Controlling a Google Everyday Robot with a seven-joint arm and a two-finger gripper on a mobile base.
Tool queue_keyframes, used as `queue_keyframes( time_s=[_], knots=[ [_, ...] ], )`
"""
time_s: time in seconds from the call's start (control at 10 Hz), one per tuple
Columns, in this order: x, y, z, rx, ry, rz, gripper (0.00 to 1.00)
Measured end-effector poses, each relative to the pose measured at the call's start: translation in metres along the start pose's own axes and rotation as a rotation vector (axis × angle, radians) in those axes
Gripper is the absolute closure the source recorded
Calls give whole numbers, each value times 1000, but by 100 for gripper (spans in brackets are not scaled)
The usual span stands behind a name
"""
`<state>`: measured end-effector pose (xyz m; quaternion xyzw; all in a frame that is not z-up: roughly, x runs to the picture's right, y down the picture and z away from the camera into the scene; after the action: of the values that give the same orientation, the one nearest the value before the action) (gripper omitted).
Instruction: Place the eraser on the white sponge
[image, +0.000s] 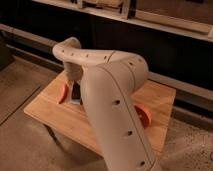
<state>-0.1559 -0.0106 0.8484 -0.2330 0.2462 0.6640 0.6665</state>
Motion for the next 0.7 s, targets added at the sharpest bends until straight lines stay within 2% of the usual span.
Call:
queue_keyframes(
  time_s=[0.3, 0.7],
  knots=[
    [2, -2, 10, 5, 15, 3, 100],
    [8, 10, 20, -4, 33, -10, 100]
  ],
)
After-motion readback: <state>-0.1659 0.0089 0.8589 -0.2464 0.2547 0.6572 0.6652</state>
